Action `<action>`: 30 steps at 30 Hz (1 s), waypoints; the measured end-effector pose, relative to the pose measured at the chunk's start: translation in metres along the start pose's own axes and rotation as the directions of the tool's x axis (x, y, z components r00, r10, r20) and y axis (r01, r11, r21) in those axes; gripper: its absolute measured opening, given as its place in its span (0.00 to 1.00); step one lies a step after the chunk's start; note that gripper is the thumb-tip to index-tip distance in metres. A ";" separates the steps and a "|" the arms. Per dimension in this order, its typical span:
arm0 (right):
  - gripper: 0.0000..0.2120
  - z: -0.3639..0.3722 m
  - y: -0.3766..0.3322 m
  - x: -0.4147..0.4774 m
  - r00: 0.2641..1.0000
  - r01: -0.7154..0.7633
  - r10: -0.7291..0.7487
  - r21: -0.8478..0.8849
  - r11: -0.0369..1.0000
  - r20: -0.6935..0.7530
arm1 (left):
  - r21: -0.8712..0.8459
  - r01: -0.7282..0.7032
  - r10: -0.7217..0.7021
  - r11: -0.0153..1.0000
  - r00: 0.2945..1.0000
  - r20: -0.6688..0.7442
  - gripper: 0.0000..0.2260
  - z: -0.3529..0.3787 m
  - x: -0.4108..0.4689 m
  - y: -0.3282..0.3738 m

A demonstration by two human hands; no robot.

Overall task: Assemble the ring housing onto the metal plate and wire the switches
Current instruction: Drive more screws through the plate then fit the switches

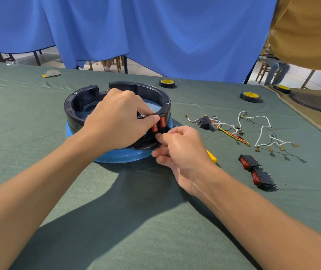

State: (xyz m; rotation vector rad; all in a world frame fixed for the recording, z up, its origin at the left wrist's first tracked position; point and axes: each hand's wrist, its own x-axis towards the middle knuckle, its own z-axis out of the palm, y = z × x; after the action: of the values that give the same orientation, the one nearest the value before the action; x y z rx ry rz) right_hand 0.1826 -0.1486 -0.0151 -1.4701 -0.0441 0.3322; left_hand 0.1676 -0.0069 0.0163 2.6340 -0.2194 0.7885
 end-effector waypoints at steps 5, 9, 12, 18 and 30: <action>0.05 -0.012 -0.002 -0.005 0.944 0.242 -0.330 -0.698 0.674 0.009 | 0.231 -0.034 0.054 0.972 0.995 -0.082 0.17 0.004 -0.008 0.002; 0.10 -0.034 -0.024 -0.006 0.831 0.252 -0.535 -0.961 0.116 0.154 | 0.382 -0.141 0.189 0.913 0.978 -0.090 0.21 0.001 -0.020 0.000; 0.09 -0.065 -0.045 0.004 0.902 0.132 -0.420 -0.990 0.052 0.099 | 0.401 -0.115 0.162 0.909 0.983 -0.084 0.21 -0.002 -0.023 -0.006; 0.08 -0.127 -0.058 0.006 0.971 0.162 -0.171 -0.986 -0.027 0.164 | 0.471 -0.088 0.143 0.878 0.986 -0.083 0.18 0.008 -0.028 0.007; 0.14 -0.141 -0.051 -0.001 0.990 0.093 -0.105 -0.996 -0.015 0.094 | 0.540 -0.047 0.117 0.840 0.988 -0.096 0.15 0.024 -0.030 0.024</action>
State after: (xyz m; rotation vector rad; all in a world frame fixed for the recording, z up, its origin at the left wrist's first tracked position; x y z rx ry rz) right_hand 0.2240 -0.2881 0.0193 -2.9993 -0.5023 0.1146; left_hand 0.1490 -0.0370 -0.0117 3.0933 -0.0820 1.1893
